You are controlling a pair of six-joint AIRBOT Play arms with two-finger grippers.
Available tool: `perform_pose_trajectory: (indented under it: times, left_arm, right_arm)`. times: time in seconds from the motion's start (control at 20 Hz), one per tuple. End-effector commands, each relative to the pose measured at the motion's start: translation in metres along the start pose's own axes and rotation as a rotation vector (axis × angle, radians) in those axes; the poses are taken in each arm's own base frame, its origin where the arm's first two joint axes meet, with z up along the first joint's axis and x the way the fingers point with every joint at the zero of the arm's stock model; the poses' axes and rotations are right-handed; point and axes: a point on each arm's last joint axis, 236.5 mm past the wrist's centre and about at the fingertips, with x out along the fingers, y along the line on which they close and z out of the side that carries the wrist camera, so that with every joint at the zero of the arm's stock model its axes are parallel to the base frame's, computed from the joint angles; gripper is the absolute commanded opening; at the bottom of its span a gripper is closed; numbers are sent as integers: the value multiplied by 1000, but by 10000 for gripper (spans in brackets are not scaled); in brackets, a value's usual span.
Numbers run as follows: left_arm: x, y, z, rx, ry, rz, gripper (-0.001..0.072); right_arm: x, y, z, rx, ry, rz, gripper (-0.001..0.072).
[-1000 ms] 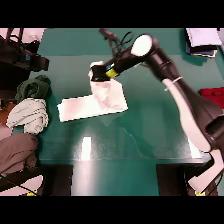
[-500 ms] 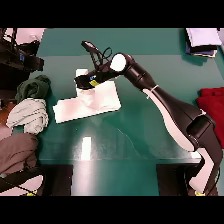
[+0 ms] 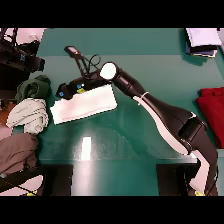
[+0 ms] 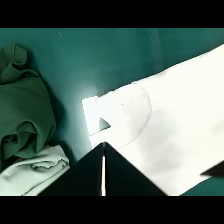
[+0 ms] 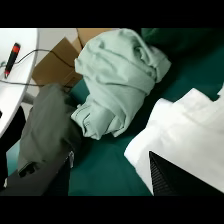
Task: Fold the shirts.
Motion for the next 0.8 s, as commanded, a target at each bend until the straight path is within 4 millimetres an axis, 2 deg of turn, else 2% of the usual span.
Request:
perform_pose_trajectory:
  times: [0.0,0.1,0.2,0.3,0.45,0.5,0.6,0.7,0.75]
  left_arm:
    - [0,-1,-2,-2,11,-6,29]
    - [0,-2,-6,-2,26,-8,28]
    - [4,-3,-9,-3,35,-12,29]
    - [8,-5,-14,-5,50,-21,28]
    - [17,-19,-16,-22,50,-79,29]
    - [21,-25,-16,-31,44,-104,28]
    - [25,-35,-15,-47,35,-144,28]
    - [28,-40,-18,-55,40,-163,29]
    - [29,-40,-19,-56,46,-165,29]
  right_arm:
    - [-6,9,-13,-26,52,68,565]
    - [-37,-12,-15,14,72,38,561]
    - [-83,-50,-17,95,69,-22,561]
    - [-134,-100,-29,280,66,-101,561]
    - [-205,-183,-66,510,71,-280,561]
    - [-218,-201,-75,566,53,-291,564]
    - [-227,-227,-92,646,44,-306,634]
    - [-217,-242,-108,690,75,-300,641]
    - [-206,-244,-113,710,86,-277,641]
